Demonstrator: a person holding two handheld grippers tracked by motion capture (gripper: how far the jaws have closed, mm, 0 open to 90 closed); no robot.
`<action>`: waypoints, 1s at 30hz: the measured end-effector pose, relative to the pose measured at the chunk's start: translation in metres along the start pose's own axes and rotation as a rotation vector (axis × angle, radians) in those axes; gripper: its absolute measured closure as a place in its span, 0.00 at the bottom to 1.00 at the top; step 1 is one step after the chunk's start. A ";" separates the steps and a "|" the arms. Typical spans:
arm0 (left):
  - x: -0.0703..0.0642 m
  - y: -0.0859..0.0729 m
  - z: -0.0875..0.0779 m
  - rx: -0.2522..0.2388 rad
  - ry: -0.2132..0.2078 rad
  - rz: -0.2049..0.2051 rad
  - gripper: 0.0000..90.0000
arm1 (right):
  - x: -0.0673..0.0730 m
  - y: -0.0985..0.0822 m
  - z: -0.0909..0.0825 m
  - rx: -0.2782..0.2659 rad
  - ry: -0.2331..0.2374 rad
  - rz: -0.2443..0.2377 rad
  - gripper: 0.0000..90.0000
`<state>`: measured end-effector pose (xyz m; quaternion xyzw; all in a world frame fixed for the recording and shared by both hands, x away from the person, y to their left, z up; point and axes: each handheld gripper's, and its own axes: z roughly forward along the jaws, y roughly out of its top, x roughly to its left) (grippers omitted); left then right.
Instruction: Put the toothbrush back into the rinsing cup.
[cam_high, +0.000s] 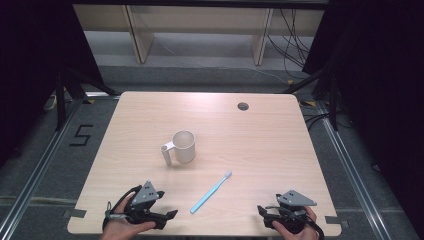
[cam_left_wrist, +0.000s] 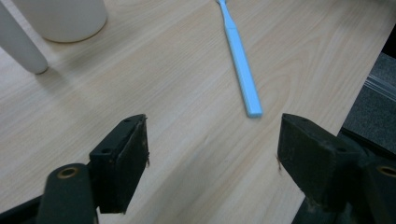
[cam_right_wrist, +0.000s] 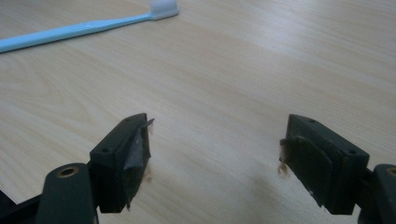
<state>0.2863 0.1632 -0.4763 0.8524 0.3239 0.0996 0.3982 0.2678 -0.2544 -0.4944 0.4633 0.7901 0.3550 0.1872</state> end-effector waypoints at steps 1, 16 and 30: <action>0.000 0.003 0.001 0.004 -0.001 0.006 0.29 | -0.001 0.000 0.001 -0.006 0.002 -0.013 0.27; -0.014 0.054 0.036 0.112 -0.060 0.089 0.47 | -0.001 0.000 0.000 -0.002 0.009 -0.008 0.27; -0.021 0.085 0.081 0.302 -0.092 0.136 0.69 | -0.001 0.001 0.000 0.002 0.013 -0.030 0.27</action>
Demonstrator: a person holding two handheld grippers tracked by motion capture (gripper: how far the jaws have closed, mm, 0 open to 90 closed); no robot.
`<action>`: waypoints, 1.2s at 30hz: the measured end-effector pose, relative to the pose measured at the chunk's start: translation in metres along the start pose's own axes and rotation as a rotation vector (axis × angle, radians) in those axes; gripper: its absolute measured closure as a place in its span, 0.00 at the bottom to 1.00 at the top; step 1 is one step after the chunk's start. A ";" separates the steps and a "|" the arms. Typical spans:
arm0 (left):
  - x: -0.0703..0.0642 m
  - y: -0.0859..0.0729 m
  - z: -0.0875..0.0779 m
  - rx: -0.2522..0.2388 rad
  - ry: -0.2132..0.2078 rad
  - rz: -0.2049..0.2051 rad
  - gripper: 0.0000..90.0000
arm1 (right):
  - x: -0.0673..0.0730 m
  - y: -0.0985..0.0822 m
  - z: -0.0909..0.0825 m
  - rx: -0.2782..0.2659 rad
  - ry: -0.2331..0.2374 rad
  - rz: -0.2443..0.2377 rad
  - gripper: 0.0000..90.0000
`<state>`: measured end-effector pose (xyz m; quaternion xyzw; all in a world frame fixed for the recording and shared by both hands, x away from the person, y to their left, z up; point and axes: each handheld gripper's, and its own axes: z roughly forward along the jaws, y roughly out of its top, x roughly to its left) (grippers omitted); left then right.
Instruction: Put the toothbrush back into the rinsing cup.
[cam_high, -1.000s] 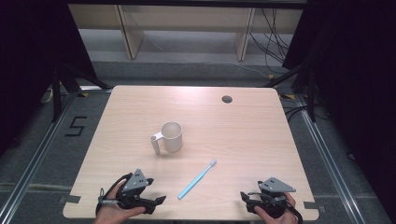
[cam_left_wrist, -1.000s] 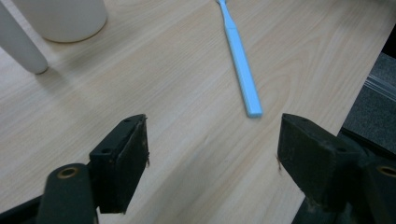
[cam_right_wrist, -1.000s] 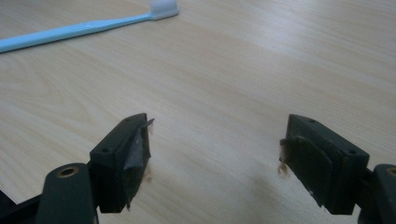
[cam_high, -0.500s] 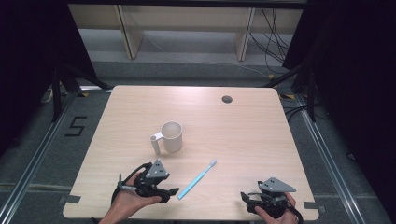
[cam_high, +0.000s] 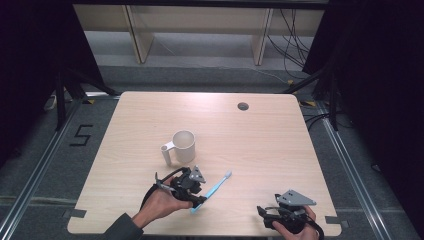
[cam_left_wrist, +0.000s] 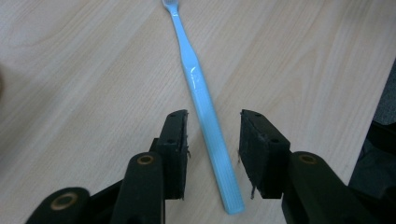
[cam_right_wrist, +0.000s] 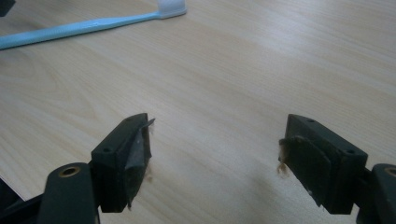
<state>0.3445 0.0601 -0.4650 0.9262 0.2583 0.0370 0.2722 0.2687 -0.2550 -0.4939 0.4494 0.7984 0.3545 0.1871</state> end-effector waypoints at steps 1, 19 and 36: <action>-0.001 0.002 0.002 0.007 0.006 -0.005 0.70 | 0.000 0.000 0.000 -0.001 0.001 -0.002 0.27; 0.001 0.031 0.025 0.113 -0.015 0.015 0.70 | -0.002 0.000 0.001 -0.013 0.042 -0.018 0.27; 0.005 0.035 0.035 0.166 -0.014 -0.018 0.68 | 0.000 -0.001 -0.001 0.001 0.021 0.011 0.27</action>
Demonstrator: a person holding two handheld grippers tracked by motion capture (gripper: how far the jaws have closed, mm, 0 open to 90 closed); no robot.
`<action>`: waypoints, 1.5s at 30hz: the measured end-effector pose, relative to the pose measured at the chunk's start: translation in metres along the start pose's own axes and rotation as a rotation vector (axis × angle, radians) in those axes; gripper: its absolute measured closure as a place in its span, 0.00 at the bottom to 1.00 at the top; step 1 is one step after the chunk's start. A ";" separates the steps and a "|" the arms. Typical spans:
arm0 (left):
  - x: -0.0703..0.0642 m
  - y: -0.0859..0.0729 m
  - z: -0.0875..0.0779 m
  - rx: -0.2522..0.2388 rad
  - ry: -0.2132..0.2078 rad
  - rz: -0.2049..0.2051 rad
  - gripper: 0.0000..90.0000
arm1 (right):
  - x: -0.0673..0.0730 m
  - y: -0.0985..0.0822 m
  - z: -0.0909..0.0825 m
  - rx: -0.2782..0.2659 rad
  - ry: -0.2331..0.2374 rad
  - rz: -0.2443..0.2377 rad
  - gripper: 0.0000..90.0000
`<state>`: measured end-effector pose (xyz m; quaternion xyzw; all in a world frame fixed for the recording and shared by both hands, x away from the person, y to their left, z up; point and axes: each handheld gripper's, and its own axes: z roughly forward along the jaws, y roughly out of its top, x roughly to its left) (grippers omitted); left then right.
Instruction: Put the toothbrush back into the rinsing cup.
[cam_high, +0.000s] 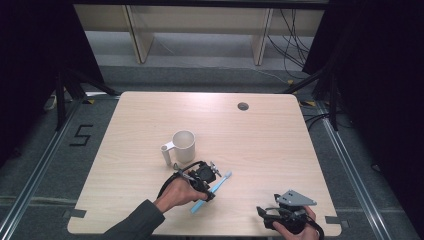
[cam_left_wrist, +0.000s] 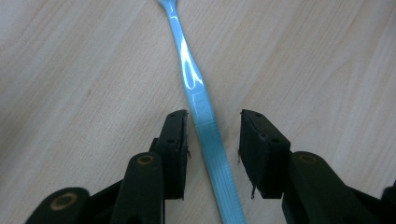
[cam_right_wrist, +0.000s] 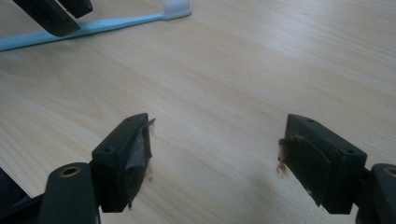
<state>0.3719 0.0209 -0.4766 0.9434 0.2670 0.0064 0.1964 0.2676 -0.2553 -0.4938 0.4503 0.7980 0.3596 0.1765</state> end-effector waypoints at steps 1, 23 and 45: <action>0.001 0.000 0.000 0.009 0.001 0.006 0.68 | 0.000 0.000 0.000 0.003 -0.001 0.000 0.27; 0.007 0.010 0.007 0.079 0.014 0.028 0.86 | -0.001 0.000 0.000 -0.012 0.011 0.006 0.28; 0.001 0.030 0.012 0.256 0.056 0.058 0.82 | 0.001 0.000 0.000 -0.005 0.017 0.027 0.28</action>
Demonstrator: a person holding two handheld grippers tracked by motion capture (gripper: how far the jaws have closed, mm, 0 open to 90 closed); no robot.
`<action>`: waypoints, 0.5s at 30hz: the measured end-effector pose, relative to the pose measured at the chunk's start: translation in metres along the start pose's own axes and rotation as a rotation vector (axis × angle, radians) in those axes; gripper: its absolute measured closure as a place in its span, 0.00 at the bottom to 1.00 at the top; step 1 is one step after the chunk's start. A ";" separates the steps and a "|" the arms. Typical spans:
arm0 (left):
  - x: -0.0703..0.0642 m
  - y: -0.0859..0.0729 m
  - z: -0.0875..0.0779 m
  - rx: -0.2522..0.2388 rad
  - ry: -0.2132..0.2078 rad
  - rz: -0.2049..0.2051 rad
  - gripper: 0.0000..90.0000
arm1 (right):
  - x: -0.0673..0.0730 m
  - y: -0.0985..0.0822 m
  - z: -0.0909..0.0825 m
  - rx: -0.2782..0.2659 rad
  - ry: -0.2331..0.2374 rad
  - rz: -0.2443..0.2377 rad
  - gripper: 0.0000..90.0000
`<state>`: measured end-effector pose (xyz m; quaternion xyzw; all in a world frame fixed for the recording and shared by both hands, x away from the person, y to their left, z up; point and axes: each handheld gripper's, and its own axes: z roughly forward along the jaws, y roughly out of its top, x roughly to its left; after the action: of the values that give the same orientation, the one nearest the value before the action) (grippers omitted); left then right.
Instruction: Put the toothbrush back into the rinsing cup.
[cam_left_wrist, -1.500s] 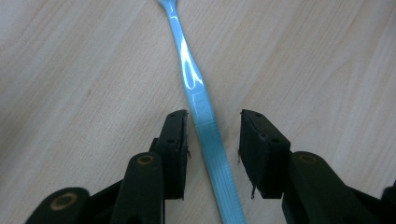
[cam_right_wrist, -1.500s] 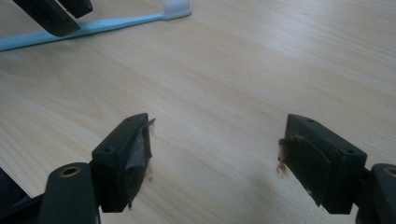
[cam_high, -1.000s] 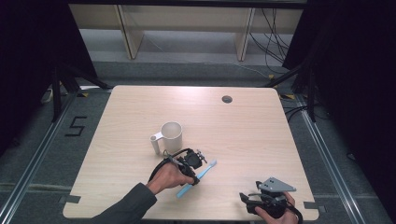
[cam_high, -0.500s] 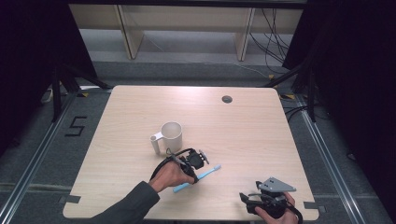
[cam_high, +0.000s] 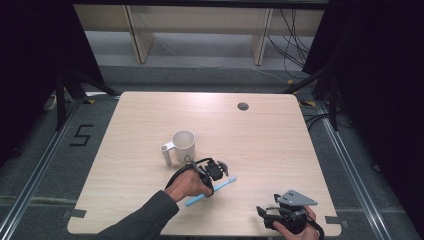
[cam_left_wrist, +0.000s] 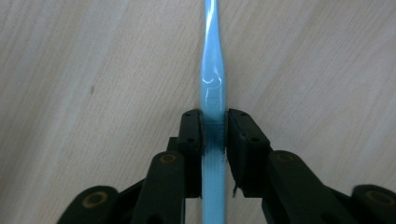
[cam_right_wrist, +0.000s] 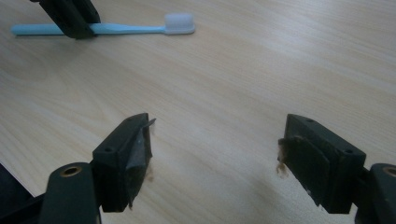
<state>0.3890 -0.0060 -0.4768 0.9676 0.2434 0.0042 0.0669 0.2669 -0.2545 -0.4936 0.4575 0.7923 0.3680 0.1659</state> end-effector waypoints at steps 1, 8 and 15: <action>-0.001 0.001 0.000 0.004 0.008 -0.001 0.81 | -0.001 0.000 0.000 -0.009 -0.002 -0.012 0.28; -0.001 0.001 0.000 0.008 0.016 -0.003 0.84 | 0.000 0.000 0.000 -0.007 0.001 -0.006 0.28; 0.001 0.001 0.000 0.007 0.004 0.009 0.87 | -0.001 0.000 0.001 -0.010 0.002 -0.017 0.28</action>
<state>0.3900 -0.0063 -0.4764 0.9689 0.2392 0.0056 0.0628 0.2681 -0.2551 -0.4942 0.4494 0.7945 0.3710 0.1706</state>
